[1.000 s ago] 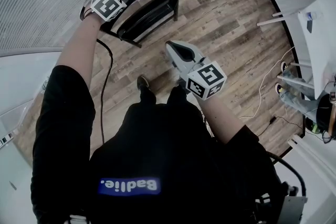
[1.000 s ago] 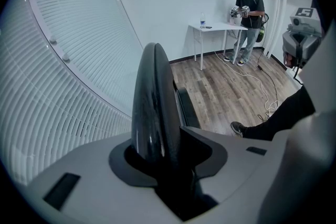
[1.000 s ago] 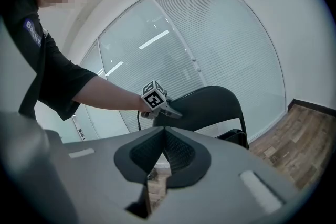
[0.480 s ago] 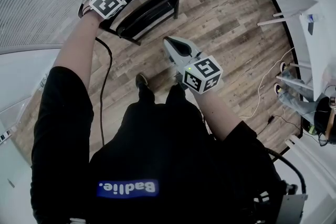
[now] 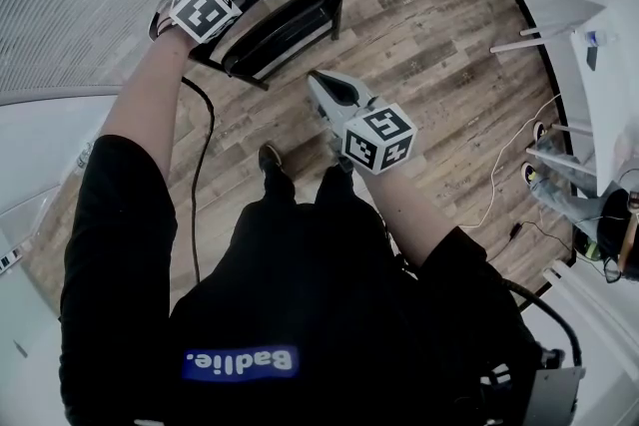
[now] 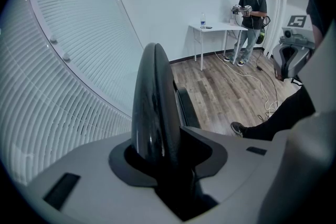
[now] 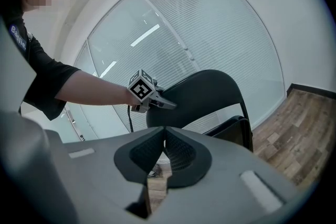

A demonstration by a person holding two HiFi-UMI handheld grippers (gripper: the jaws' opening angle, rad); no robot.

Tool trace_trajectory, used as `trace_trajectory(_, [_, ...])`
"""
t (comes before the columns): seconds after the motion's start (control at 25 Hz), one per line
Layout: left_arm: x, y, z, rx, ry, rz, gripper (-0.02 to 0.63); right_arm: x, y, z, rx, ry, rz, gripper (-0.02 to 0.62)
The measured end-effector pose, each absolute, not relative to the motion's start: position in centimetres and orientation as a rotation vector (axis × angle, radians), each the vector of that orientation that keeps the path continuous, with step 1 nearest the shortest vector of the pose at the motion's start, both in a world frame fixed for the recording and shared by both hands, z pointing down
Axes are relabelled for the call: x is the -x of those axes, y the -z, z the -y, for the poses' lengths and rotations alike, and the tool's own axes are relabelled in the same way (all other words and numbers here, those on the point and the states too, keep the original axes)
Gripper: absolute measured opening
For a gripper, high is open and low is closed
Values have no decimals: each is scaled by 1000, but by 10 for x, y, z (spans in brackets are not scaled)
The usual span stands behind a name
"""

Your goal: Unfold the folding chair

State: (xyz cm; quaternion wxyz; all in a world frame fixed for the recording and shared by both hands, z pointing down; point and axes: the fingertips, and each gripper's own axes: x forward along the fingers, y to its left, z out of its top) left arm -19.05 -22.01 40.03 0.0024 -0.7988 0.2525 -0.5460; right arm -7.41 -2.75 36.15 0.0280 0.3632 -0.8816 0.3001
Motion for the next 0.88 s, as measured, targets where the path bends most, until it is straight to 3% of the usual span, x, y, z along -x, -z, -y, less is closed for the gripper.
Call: trace_trajectory(0.88, [189, -400, 221, 2498, 1718, -790, 126, 74, -404, 60, -1189, -1046, 2652, 15])
